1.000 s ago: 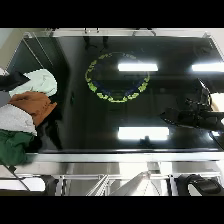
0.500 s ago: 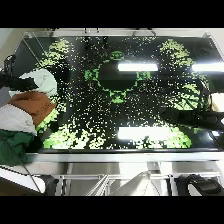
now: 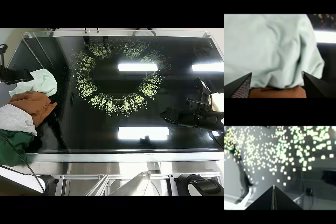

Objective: Fold the shirts.

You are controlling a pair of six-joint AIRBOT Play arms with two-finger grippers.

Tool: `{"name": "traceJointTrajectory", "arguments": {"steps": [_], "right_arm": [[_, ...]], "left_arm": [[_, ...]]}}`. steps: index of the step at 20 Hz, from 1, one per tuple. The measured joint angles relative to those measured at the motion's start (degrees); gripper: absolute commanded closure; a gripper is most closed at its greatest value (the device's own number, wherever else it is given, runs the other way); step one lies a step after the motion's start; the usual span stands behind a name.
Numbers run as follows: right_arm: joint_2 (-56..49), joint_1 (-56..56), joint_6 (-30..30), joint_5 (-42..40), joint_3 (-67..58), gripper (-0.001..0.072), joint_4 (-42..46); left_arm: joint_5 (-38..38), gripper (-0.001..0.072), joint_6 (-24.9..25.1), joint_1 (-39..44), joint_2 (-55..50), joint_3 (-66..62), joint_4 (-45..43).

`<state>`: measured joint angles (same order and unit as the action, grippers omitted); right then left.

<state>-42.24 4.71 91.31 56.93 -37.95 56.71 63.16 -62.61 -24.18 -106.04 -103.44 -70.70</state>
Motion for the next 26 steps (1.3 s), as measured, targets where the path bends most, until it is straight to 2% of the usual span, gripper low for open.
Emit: {"name": "traceJointTrajectory", "arguments": {"steps": [7,8,9,10,11,16,20,23,26], "right_arm": [[0.0,0.0,0.0,0.0,0.0,0.0695,0.0],[0.0,0.0,0.0,0.0,0.0,0.0695,0.0],[0.0,0.0,0.0,-0.1,0.0,0.0695,0.0],[0.0,0.0,0.0,-0.1,0.0,0.0695,0.0],[0.0,0.0,0.0,-0.1,0.0,0.0695,0.0],[0.0,0.0,0.0,-0.2,0.0,0.0695,0.0],[0.0,0.0,0.0,-0.2,0.0,0.0695,0.0],[0.0,0.0,0.0,-0.2,0.0,0.0695,0.0],[0.0,0.0,0.0,-0.1,0.0,0.0693,0.1]], "left_arm": [[-2.5,-0.0013,-0.8,0.4,-8.1,-0.7,-0.2],[-2.9,0.0005,-0.9,1.1,-9.1,-0.8,-0.2],[-3.5,0.0077,-0.8,1.7,-9.8,-0.8,-0.2],[-3.9,0.0458,-0.8,2.3,-10.3,-0.9,-0.2],[-4.3,0.0689,-0.8,3.0,-10.7,-0.9,-0.2],[1.0,0.0687,0.0,6.8,-12.0,-6.6,3.0],[6.3,0.0688,2.4,10.8,-10.1,-13.8,18.3],[11.4,0.0683,5.0,16.3,-5.0,-11.3,30.0],[16.7,0.0680,6.2,22.5,-0.9,-6.2,34.7]]}}
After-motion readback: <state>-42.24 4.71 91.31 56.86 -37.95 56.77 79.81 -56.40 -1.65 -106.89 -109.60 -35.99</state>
